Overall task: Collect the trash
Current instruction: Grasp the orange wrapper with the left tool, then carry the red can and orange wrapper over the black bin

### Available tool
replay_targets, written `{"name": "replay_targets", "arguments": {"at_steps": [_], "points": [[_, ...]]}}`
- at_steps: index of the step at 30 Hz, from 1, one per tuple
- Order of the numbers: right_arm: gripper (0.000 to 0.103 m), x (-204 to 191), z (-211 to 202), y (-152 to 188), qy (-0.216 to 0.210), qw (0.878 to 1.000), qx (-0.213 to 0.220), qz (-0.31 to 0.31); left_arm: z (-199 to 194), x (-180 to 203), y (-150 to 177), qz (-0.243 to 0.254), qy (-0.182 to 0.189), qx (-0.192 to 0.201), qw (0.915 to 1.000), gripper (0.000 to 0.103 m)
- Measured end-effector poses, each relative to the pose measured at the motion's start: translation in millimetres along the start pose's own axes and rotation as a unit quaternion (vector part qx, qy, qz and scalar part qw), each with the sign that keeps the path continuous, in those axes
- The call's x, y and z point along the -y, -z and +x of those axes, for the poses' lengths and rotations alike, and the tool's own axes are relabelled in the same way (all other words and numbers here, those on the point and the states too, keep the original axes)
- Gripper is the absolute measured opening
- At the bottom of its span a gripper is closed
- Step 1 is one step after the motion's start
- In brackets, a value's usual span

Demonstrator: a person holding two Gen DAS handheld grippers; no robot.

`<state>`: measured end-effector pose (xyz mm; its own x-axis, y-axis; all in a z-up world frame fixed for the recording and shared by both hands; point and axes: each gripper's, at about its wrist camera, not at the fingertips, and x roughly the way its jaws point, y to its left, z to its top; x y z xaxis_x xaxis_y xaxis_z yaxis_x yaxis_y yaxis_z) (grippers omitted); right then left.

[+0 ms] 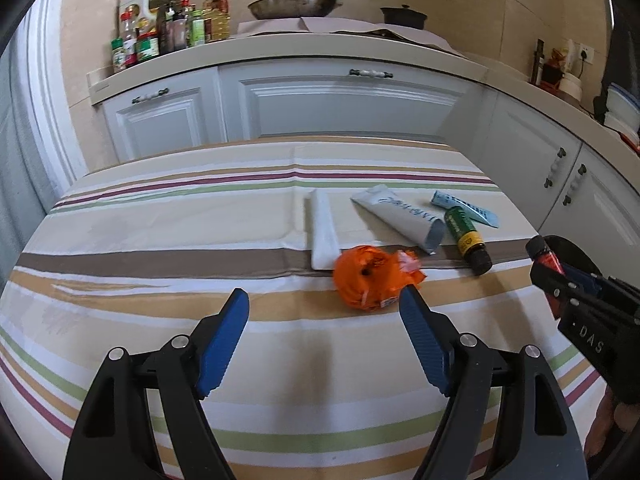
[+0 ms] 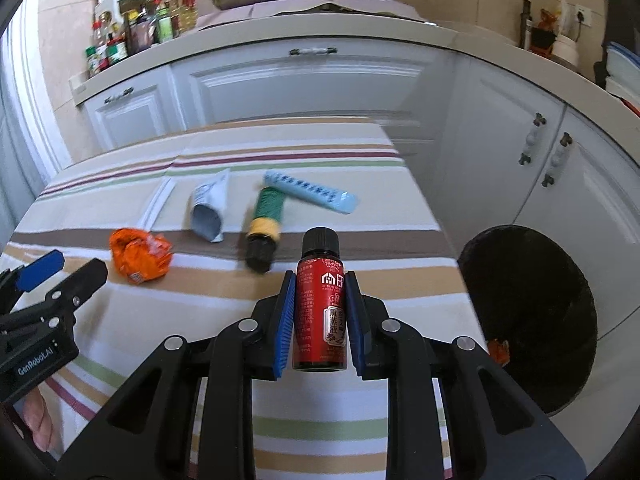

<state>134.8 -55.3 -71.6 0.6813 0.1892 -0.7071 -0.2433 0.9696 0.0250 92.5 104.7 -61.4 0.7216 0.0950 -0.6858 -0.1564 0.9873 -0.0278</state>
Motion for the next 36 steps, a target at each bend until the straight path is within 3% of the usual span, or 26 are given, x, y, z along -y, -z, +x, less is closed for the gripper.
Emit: {"name": "replay_targets", "arguments": {"at_steps": [19, 23, 26, 36], "points": [[0.023, 49, 19, -16, 0.001, 0.999, 0.017, 0.034, 42, 28, -16, 0.017, 0.002, -0.043, 0.9989, 0.075], [0.023, 51, 19, -15, 0.0, 0.999, 0.017, 0.037, 46, 27, -15, 0.016, 0.013, -0.056, 0.9982, 0.062], [0.023, 51, 18, -15, 0.001, 0.999, 0.018, 0.039, 47, 26, -11, 0.019, 0.016, -0.063, 0.9977, 0.059], [0.023, 47, 7, -12, 0.002, 0.999, 0.028, 0.038, 31, 22, -8, 0.015, 0.015, -0.044, 0.9988, 0.055]]}}
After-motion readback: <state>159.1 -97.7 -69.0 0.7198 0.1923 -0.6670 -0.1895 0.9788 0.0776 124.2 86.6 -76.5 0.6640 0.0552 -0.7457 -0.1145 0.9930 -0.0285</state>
